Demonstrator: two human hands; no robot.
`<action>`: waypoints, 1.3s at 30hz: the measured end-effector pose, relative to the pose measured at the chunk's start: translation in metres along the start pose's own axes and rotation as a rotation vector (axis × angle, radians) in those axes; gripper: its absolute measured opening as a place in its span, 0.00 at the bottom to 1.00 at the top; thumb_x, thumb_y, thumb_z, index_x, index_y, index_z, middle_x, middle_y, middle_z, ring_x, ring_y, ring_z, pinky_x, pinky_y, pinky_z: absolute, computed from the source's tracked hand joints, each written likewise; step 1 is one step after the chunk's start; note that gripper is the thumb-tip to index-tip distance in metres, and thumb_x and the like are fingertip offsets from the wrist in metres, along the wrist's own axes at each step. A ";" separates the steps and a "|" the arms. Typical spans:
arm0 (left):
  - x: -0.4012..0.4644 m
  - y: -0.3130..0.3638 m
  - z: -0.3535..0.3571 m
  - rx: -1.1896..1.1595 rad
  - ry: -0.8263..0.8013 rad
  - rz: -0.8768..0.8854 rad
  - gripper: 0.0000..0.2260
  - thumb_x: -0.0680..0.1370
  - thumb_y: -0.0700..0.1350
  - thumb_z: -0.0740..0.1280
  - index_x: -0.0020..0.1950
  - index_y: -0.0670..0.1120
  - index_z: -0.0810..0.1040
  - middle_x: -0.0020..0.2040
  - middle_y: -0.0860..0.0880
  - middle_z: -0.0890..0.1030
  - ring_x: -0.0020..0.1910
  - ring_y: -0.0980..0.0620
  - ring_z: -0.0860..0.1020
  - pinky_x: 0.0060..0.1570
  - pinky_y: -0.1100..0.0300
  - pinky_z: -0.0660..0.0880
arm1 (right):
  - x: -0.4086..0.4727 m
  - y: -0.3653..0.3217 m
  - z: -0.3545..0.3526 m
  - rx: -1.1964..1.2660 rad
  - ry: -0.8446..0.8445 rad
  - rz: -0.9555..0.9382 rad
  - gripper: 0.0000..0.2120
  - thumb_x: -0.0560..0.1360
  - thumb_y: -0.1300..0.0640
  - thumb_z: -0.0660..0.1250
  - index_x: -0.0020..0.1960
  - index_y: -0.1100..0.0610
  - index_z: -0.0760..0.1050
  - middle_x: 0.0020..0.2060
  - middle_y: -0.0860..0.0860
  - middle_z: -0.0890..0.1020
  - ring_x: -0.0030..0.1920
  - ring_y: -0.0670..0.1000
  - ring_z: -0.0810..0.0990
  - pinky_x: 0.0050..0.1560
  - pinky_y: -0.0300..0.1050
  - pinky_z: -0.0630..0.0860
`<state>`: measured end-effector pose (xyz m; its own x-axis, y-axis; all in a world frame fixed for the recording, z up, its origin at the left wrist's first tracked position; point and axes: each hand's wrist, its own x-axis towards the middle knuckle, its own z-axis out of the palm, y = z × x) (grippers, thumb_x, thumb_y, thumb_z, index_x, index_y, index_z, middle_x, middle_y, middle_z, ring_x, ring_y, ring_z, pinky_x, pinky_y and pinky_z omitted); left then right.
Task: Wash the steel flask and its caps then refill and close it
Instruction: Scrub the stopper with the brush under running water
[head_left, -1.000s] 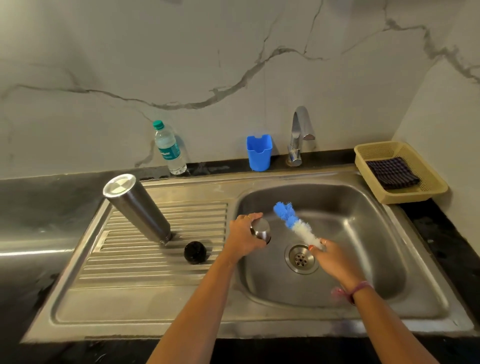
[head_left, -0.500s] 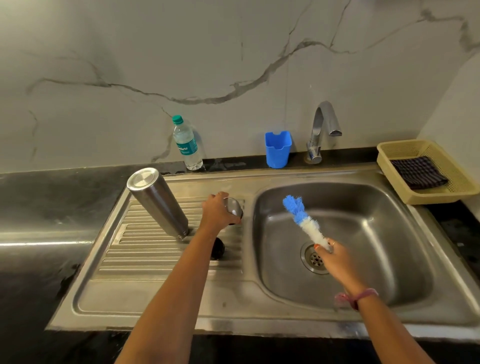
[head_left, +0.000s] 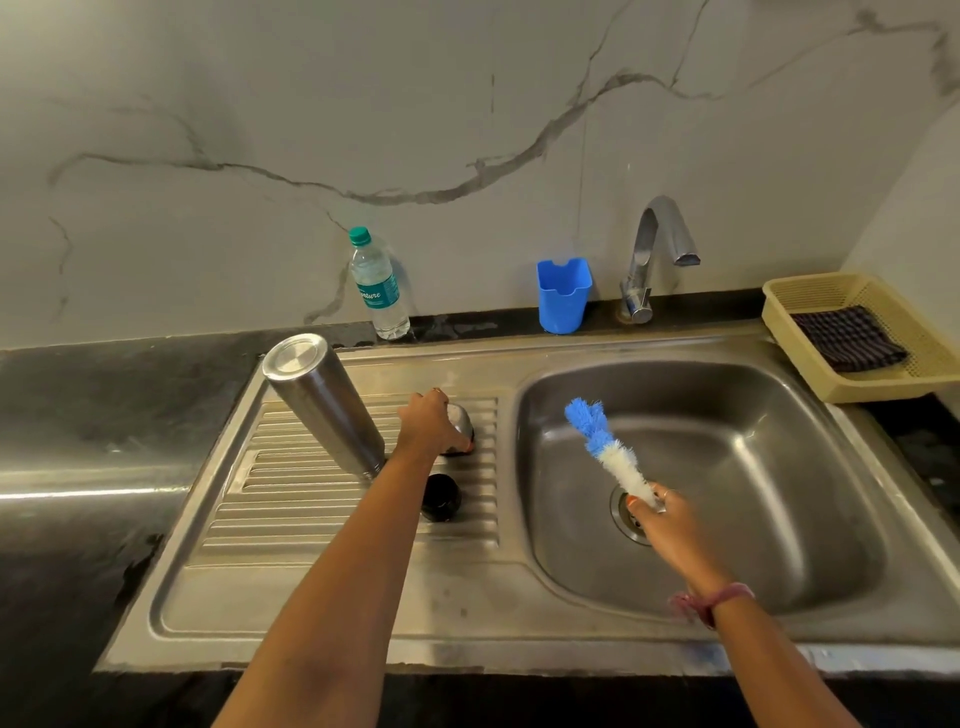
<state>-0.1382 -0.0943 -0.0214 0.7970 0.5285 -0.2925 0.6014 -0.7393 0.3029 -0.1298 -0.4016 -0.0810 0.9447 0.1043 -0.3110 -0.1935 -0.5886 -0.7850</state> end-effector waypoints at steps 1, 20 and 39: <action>0.001 -0.001 0.001 0.012 0.001 0.005 0.36 0.67 0.51 0.79 0.70 0.43 0.70 0.65 0.43 0.74 0.65 0.43 0.71 0.59 0.55 0.68 | 0.000 0.000 0.000 0.003 -0.007 0.001 0.10 0.74 0.58 0.65 0.50 0.65 0.77 0.42 0.56 0.81 0.44 0.57 0.80 0.46 0.55 0.78; -0.022 0.055 0.031 -0.101 0.172 0.189 0.24 0.78 0.49 0.69 0.72 0.46 0.69 0.68 0.45 0.70 0.67 0.44 0.67 0.67 0.51 0.65 | 0.004 -0.016 -0.039 0.433 -0.297 0.239 0.08 0.75 0.68 0.58 0.38 0.61 0.69 0.25 0.54 0.71 0.17 0.43 0.60 0.17 0.32 0.54; -0.074 0.142 0.106 -1.653 -0.519 -0.396 0.05 0.77 0.37 0.71 0.50 0.37 0.80 0.35 0.44 0.84 0.29 0.54 0.79 0.31 0.65 0.78 | -0.036 0.003 -0.121 0.165 -0.546 0.192 0.11 0.82 0.58 0.55 0.60 0.56 0.74 0.27 0.49 0.70 0.21 0.42 0.62 0.21 0.34 0.58</action>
<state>-0.1174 -0.2826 -0.0531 0.7031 0.1385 -0.6975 0.4200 0.7106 0.5644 -0.1317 -0.5042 -0.0069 0.6244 0.4312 -0.6513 -0.4266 -0.5103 -0.7467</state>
